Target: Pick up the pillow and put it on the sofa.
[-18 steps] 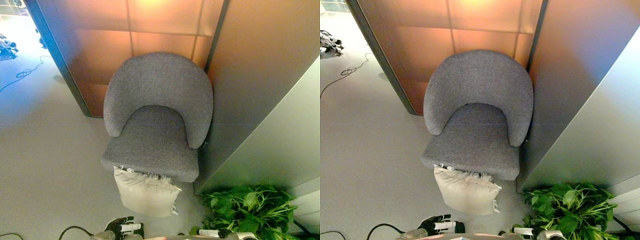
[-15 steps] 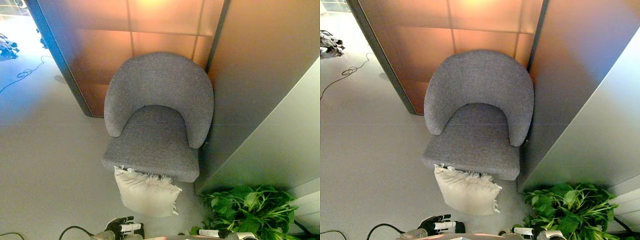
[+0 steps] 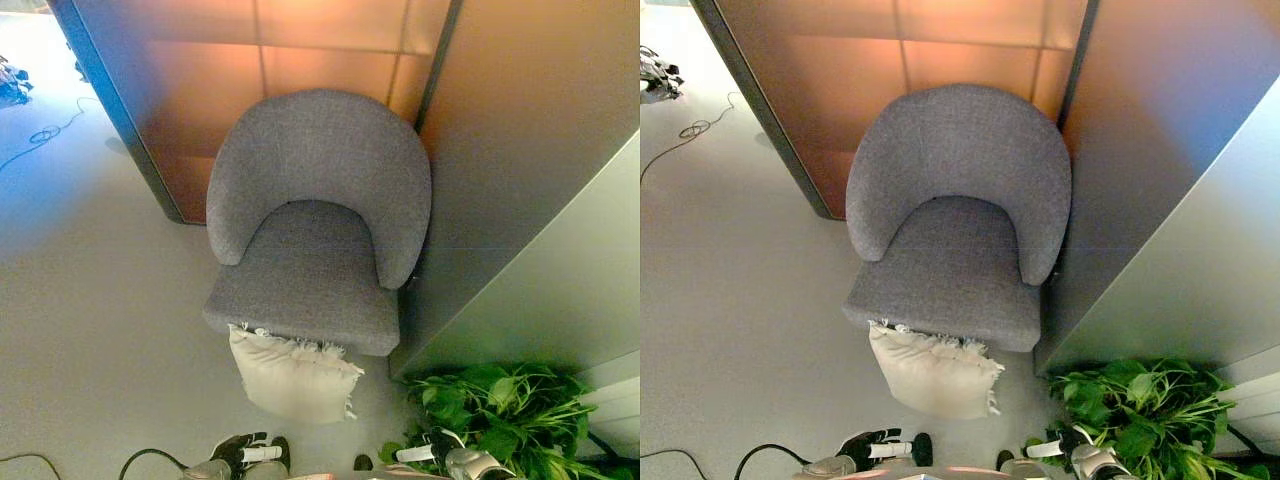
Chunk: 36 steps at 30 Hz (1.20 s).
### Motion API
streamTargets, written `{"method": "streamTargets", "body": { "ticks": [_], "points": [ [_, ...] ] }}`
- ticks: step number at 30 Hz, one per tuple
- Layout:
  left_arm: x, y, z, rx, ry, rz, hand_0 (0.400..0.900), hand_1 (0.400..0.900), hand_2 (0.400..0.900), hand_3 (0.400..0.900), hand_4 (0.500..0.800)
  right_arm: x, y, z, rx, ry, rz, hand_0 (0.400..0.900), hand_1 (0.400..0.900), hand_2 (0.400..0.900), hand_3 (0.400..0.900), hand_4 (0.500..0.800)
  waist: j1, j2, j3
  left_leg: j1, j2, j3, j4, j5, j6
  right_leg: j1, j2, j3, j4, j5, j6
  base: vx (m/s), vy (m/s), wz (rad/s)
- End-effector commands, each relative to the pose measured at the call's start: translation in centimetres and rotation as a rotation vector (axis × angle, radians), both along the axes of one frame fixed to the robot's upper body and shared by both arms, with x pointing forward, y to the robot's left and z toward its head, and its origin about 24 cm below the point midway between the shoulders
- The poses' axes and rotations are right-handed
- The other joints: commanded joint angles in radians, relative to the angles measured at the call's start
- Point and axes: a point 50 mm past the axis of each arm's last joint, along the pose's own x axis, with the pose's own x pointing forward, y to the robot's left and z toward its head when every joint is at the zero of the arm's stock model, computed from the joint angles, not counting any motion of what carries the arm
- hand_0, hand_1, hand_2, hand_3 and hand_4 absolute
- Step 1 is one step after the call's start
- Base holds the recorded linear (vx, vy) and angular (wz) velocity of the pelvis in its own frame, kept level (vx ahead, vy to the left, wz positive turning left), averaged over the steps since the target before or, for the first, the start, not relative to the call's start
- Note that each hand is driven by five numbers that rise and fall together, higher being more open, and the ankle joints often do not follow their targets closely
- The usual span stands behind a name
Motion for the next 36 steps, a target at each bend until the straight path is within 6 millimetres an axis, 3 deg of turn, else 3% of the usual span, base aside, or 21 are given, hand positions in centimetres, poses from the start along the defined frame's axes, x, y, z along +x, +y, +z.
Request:
{"method": "streamTargets", "body": {
  "ticks": [1,2,3,6,14,15,16,28,36],
  "points": [
    [4.8,-0.3,1.6,0.002,-0.141,-0.042,0.900,0.900,0.900,0.900,0.800,8.4,-0.7,4.4,-0.178,-0.375,0.232,0.900,0.900,0.900,0.900,0.800,0.043,-0.008,0.079,-0.033,-0.074,-0.047,0.015,-0.105,0.041,-0.125,0.012,-0.079,0.065,0.024,0.038,-0.17,0.004,0.10],
    [5.0,-0.2,1.7,0.002,-0.148,-0.041,0.900,0.900,0.900,0.900,0.800,8.9,-0.6,4.8,-0.189,-0.404,0.248,0.900,0.900,0.900,0.900,0.800,0.043,-0.008,0.086,-0.040,-0.074,-0.046,0.015,-0.103,0.041,-0.133,0.012,-0.080,0.066,0.025,0.039,-0.18,-0.003,0.09],
    [5.7,-0.2,2.1,0.003,-0.181,-0.032,0.900,0.900,0.900,0.900,0.800,11.2,-0.1,6.7,-0.237,-0.525,0.300,0.900,0.900,0.900,0.900,0.800,0.044,-0.007,0.120,-0.068,-0.073,-0.045,0.015,-0.095,0.041,-0.163,0.014,-0.077,0.070,0.033,0.041,-0.13,-0.005,0.05],
    [6.8,-0.1,2.8,-0.011,-0.241,-0.005,0.900,0.900,0.900,0.900,0.800,14.3,0.5,10.0,-0.297,-0.698,0.364,0.900,0.900,0.900,0.900,0.800,0.040,0.000,0.173,-0.120,-0.069,-0.040,0.011,-0.080,0.040,-0.219,0.016,-0.075,0.076,0.046,0.044,-0.11,0.017,0.03],
    [10.2,-0.3,5.1,-0.063,-0.428,0.047,0.900,0.900,0.900,0.900,0.800,20.2,1.9,18.6,-0.390,-1.021,0.437,0.900,0.900,0.900,0.900,0.800,0.027,0.026,0.289,-0.271,-0.066,-0.017,-0.001,-0.041,0.034,-0.386,0.012,-0.069,0.092,0.074,0.044,-0.07,0.033,0.04],
    [10.2,-0.3,5.1,-0.064,-0.428,0.047,0.900,0.900,0.900,0.900,0.800,20.2,1.9,18.6,-0.391,-1.021,0.437,0.900,0.900,0.900,0.900,0.800,0.027,0.026,0.289,-0.273,-0.066,-0.017,0.000,-0.041,0.034,-0.388,0.012,-0.069,0.092,0.074,0.044,-0.09,0.072,0.07],
    [11.0,-0.7,5.7,-0.094,-0.474,0.053,0.900,0.900,0.900,0.900,0.800,21.4,2.1,20.7,-0.402,-1.080,0.429,0.900,0.900,0.900,0.900,0.800,0.027,0.041,0.321,-0.318,-0.070,-0.016,0.000,-0.024,0.027,-0.433,0.006,-0.073,0.095,0.084,0.041,-0.09,0.081,0.05],
    [12.0,-3.0,7.5,-0.164,-0.647,0.080,0.900,0.900,0.900,0.900,0.800,23.6,3.0,28.1,-0.414,-1.325,0.463,0.900,0.900,0.900,0.900,0.800,0.031,0.107,0.345,-0.625,-0.085,-0.003,0.004,0.061,0.005,-0.751,-0.006,-0.062,0.124,0.145,0.042,-0.06,0.071,0.02],
    [13.1,-4.5,9.7,-0.193,-0.790,0.076,0.900,0.900,0.900,0.900,0.800,24.2,5.5,32.0,-0.358,-1.444,0.539,0.900,0.900,0.900,0.900,0.800,0.044,0.146,0.345,-0.823,-0.079,-0.004,0.005,0.106,-0.008,-0.942,-0.011,-0.051,0.134,0.178,0.048,-0.02,0.025,0.11]
  ]
}}
